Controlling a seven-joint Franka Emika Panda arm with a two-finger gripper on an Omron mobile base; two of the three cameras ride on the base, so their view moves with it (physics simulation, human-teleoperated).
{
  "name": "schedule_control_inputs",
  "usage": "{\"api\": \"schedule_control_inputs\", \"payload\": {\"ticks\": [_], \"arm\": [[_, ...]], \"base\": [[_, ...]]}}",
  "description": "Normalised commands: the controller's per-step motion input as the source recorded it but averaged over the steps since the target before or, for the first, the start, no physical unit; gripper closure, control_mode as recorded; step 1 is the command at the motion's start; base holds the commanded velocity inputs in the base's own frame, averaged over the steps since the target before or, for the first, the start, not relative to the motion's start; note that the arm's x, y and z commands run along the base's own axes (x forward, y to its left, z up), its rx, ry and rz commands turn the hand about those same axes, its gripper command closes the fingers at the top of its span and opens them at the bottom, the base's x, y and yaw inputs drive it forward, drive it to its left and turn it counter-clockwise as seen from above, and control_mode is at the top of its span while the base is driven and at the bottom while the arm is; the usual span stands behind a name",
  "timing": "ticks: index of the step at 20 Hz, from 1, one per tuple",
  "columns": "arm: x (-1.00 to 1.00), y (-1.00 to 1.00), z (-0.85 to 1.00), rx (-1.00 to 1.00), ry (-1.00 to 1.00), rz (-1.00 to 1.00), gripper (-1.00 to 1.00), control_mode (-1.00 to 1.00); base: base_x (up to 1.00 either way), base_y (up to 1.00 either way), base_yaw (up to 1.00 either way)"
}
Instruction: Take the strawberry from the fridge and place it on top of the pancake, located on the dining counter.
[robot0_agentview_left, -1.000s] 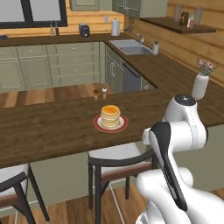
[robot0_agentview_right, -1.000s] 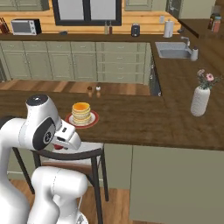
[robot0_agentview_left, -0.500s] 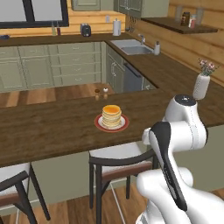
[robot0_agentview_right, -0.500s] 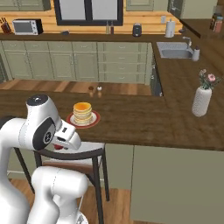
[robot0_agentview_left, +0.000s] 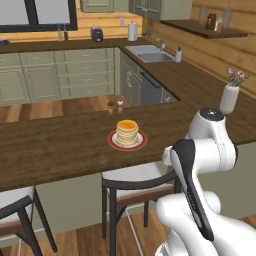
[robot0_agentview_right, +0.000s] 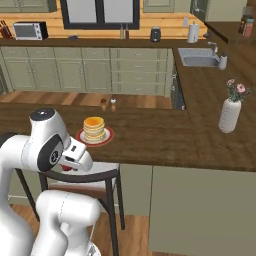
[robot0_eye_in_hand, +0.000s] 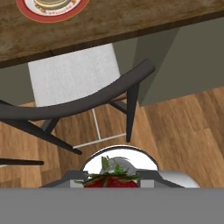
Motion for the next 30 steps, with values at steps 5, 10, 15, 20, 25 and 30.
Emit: {"api": "schedule_control_inputs", "payload": {"ticks": [5,10,15,20,25,30], "arm": [[0.00,0.00,0.00,0.00,0.00,0.00,1.00,1.00],[0.00,0.00,0.00,0.00,0.00,0.00,1.00,1.00],[0.08,0.14,0.02,-0.02,0.00,0.03,1.00,-1.00],[0.59,0.53,0.43,-0.15,-0.07,0.21,1.00,-1.00],[0.96,0.39,0.31,-0.06,0.01,0.22,1.00,-1.00],[1.00,0.01,0.05,0.07,0.10,0.16,1.00,-1.00]], "base": [[0.04,1.00,0.00],[0.22,0.87,0.05],[0.25,0.66,0.09],[0.00,0.00,0.00],[0.00,0.00,0.00],[0.00,0.00,0.00]]}}
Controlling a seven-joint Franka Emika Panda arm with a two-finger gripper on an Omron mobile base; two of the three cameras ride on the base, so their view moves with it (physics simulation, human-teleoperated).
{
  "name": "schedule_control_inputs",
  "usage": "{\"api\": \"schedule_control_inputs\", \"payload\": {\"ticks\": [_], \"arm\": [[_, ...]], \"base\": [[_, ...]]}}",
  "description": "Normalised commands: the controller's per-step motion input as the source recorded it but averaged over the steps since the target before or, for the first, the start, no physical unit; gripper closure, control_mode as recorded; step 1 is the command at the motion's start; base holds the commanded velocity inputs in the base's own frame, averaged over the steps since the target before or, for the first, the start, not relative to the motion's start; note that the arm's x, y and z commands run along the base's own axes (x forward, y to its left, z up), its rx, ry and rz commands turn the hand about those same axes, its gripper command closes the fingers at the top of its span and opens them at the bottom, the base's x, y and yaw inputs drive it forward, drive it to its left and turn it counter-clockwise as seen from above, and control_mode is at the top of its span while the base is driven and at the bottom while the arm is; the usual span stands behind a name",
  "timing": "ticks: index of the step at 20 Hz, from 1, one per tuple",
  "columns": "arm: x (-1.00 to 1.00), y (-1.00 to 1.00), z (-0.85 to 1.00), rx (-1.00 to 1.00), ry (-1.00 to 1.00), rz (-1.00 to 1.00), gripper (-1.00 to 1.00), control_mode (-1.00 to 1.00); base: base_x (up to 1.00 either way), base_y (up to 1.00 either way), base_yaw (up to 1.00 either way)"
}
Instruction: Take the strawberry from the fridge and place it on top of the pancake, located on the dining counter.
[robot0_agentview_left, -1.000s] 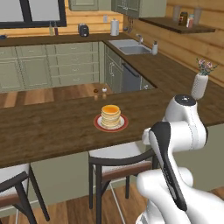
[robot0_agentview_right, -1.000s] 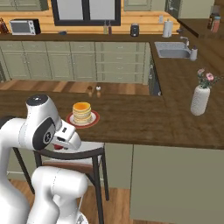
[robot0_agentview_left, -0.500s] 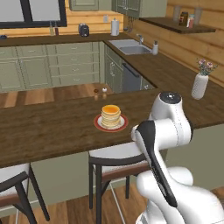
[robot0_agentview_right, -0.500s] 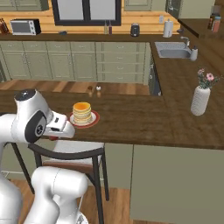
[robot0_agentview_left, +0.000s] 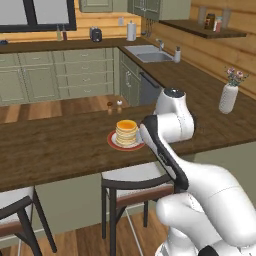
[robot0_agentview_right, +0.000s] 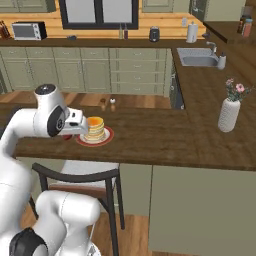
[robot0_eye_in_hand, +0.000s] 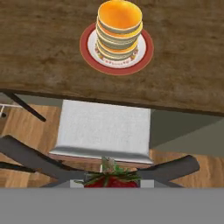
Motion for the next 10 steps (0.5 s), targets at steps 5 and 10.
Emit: {"api": "schedule_control_inputs", "payload": {"ticks": [5,10], "arm": [[1.00,0.01,0.13,0.07,0.15,0.08,1.00,-1.00],[1.00,0.25,0.08,-0.05,0.19,0.00,1.00,-1.00]], "base": [[0.00,0.00,0.00],[0.00,0.00,0.00]]}}
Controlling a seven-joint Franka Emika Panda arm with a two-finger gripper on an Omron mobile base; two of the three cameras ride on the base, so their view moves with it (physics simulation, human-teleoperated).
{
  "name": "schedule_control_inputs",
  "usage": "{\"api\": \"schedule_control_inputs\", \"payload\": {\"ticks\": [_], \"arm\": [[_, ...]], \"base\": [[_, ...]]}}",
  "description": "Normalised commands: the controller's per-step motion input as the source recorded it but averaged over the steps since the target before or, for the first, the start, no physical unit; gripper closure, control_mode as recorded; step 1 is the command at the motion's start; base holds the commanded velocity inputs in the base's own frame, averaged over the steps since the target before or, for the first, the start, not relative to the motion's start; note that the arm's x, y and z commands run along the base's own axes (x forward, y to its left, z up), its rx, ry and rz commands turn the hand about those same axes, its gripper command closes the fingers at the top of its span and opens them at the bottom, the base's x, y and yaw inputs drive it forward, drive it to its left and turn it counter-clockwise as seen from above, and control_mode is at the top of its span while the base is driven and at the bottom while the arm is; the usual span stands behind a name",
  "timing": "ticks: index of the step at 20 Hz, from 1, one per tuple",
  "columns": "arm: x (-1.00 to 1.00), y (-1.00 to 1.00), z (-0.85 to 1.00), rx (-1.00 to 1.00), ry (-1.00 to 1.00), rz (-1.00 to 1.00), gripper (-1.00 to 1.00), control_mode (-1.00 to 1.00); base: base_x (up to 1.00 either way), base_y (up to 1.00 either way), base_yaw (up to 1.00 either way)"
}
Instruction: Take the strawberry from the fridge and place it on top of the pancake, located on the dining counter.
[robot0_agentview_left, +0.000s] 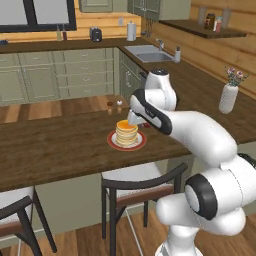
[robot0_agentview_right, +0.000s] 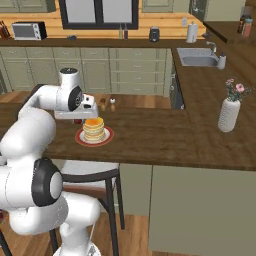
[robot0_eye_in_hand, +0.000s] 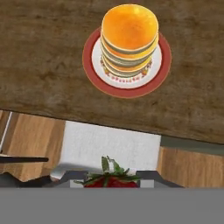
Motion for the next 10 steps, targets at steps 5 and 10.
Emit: {"api": "schedule_control_inputs", "payload": {"ticks": [5,10], "arm": [[1.00,0.28,-0.31,-0.03,0.00,-0.01,1.00,-1.00],[1.00,0.23,-0.37,0.00,-0.01,0.00,1.00,-1.00]], "base": [[0.00,0.00,0.00],[0.00,0.00,0.00]]}}
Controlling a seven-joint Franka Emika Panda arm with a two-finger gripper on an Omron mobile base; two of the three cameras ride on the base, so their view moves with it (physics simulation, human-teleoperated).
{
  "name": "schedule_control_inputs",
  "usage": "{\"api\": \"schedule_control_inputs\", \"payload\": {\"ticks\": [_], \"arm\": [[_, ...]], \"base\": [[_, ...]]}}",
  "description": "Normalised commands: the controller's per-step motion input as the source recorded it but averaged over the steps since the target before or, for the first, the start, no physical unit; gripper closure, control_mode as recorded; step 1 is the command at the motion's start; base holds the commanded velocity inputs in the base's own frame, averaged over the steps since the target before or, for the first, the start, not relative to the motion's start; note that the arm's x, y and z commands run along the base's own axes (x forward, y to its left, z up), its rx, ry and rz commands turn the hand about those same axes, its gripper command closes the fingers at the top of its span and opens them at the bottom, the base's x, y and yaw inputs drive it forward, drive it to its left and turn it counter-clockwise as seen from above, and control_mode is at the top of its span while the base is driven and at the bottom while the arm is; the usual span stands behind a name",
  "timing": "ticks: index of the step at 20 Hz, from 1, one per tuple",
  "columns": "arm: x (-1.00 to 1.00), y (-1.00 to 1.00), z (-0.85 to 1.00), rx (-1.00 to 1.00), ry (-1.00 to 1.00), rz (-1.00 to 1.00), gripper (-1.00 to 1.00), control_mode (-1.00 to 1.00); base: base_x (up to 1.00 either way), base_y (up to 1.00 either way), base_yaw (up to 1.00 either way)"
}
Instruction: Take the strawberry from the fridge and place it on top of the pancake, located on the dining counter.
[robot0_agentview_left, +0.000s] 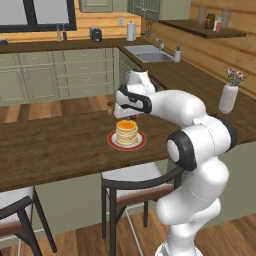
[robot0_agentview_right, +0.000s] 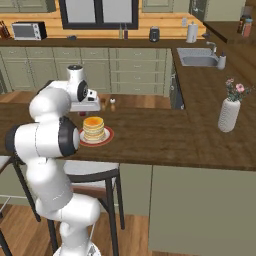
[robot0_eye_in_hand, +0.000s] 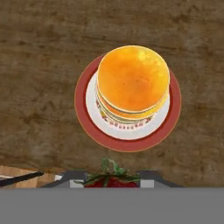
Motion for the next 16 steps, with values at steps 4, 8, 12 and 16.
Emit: {"api": "schedule_control_inputs", "payload": {"ticks": [4,8,12,16], "arm": [[0.96,0.00,-0.48,0.00,0.01,0.00,1.00,-1.00],[0.54,0.00,-0.43,-0.01,0.00,-0.01,1.00,-1.00],[0.24,0.00,-0.28,-0.01,0.01,-0.04,1.00,-1.00],[0.01,0.00,-0.41,-0.02,0.03,-0.06,1.00,-1.00]], "base": [[0.00,0.00,0.00],[0.00,0.00,0.00],[0.00,0.00,0.00],[0.00,0.00,0.00]]}}
